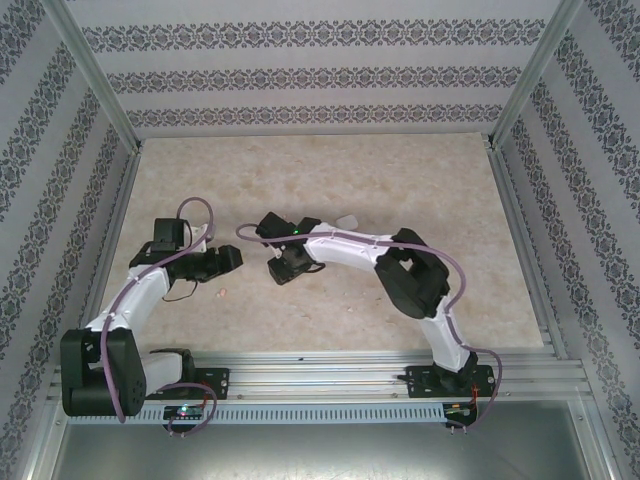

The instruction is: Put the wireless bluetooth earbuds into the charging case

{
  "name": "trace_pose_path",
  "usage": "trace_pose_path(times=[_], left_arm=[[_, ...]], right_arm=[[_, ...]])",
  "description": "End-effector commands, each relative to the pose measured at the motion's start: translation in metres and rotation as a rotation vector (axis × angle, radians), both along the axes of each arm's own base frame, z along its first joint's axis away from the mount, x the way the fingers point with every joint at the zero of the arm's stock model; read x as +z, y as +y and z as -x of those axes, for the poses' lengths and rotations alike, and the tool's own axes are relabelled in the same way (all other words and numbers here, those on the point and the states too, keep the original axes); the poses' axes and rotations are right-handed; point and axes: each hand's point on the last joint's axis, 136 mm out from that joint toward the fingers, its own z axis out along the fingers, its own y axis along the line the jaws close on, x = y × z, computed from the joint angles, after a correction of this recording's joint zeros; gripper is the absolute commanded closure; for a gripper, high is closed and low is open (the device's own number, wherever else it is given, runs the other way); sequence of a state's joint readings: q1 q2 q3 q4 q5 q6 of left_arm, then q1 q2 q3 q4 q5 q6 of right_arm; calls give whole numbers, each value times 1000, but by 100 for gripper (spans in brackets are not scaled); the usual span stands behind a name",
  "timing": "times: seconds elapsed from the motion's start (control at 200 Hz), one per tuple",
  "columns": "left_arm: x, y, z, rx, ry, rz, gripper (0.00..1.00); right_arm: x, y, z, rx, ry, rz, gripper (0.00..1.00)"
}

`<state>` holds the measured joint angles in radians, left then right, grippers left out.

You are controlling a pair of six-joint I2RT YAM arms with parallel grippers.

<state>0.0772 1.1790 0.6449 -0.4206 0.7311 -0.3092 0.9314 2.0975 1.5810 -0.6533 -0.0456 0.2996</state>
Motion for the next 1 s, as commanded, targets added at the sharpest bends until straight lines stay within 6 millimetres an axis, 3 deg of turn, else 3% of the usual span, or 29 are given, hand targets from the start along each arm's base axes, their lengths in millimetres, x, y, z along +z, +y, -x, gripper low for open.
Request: trace_pose_path(times=[0.0, 0.13, 0.29, 0.49, 0.694, 0.994], left_arm=[[44, -7, -13, -8, -95, 91, 34], [73, -15, -16, -26, -147, 153, 35], [94, -23, -14, -39, -173, 236, 37], [106, -26, -8, -39, -197, 259, 38], [108, -29, -6, -45, -199, 280, 38], [109, -65, 6, -175, -183, 317, 36]], right_arm=[[63, 23, 8, 129, -59, -222, 67], [94, 25, 20, 202, -86, -307, 69], [117, 21, 31, 257, -106, -354, 71], [133, 17, 42, 290, -109, -403, 73], [129, 9, 45, 288, -95, -391, 75], [148, 7, 49, 293, -119, -427, 76]])
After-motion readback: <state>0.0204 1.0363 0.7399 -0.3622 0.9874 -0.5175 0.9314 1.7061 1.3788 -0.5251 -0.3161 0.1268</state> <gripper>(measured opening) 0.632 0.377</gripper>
